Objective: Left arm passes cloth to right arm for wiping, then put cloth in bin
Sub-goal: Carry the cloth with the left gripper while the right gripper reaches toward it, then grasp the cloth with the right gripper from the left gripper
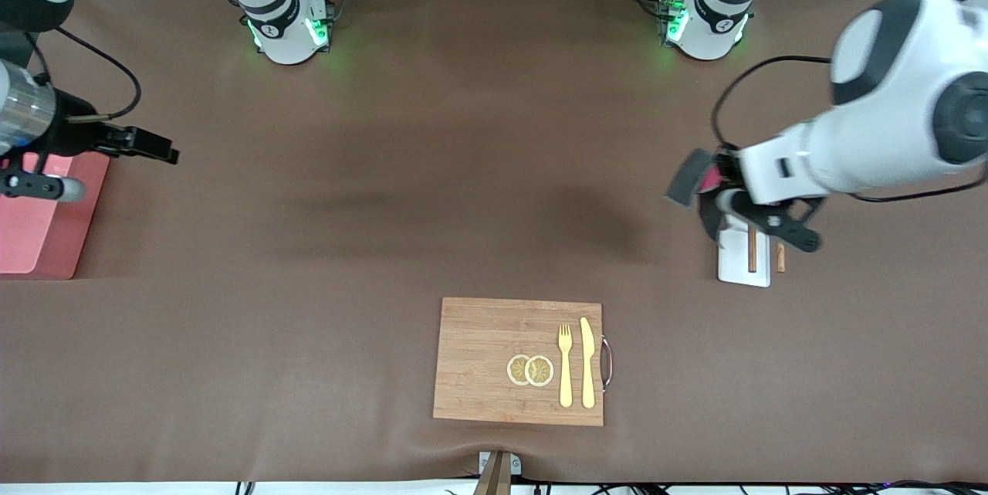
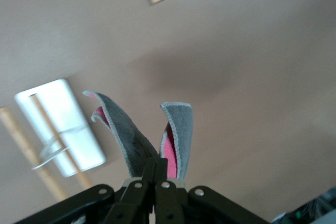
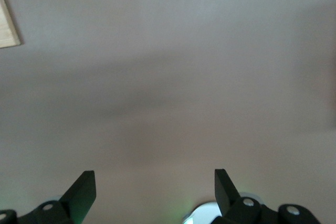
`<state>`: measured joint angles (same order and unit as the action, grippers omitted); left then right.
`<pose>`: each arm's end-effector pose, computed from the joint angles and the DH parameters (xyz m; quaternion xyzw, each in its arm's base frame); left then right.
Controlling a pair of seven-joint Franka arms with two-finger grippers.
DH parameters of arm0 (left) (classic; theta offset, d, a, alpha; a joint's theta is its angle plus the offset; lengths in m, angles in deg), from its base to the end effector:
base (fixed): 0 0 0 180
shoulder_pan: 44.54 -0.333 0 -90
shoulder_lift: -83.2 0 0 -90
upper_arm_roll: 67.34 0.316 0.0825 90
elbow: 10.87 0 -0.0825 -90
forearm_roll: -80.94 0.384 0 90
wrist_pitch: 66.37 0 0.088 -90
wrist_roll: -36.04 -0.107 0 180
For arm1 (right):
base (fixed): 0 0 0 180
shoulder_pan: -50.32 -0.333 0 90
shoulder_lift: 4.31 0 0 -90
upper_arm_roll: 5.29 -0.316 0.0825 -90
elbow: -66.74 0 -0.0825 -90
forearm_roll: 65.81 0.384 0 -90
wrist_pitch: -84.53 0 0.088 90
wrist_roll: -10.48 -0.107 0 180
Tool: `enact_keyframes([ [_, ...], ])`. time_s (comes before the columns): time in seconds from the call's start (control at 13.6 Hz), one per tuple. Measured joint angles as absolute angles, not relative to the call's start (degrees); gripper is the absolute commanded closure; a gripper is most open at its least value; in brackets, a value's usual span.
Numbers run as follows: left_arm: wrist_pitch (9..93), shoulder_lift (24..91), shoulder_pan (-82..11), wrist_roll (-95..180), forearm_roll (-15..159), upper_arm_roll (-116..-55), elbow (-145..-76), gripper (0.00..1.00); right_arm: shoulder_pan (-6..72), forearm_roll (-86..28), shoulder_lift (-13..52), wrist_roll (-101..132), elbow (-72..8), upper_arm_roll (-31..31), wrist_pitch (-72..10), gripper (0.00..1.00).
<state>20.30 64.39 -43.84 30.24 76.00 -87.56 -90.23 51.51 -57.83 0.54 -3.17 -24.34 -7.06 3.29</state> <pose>0.5993 -0.2049 0.5225 0.9653 -0.2241 -0.1020 0.0866 0.5573 0.0215 0.5587 -0.9831 0.1108 0.1353 0.0545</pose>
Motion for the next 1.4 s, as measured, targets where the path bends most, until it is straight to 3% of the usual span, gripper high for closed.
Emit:
enact_keyframes([
  [0.3,30.22,60.99,-36.47,42.81,73.2,-89.35,-90.46,1.0,50.33,-48.07,5.8,-17.35,-24.9,-7.1,9.05,0.0],
  [0.66,47.15,57.73,-27.7,58.84,70.13,-89.47,-90.45,1.0,46.77,-31.28,13.59,-33.93,-26.74,-7.2,8.71,0.0],
  [1.11,67.73,54.15,-21.41,68.66,61.69,-89.5,-90.41,1.0,46.03,-13.12,25.73,-40.37,-27.27,-7.18,2.9,0.0],
  [1.4,76.13,53.75,-17.35,72.46,61.64,-89.48,-90.4,1.0,41.59,-1.0,29.71,-45.83,-27.27,-7.35,-5.51,0.0],
])
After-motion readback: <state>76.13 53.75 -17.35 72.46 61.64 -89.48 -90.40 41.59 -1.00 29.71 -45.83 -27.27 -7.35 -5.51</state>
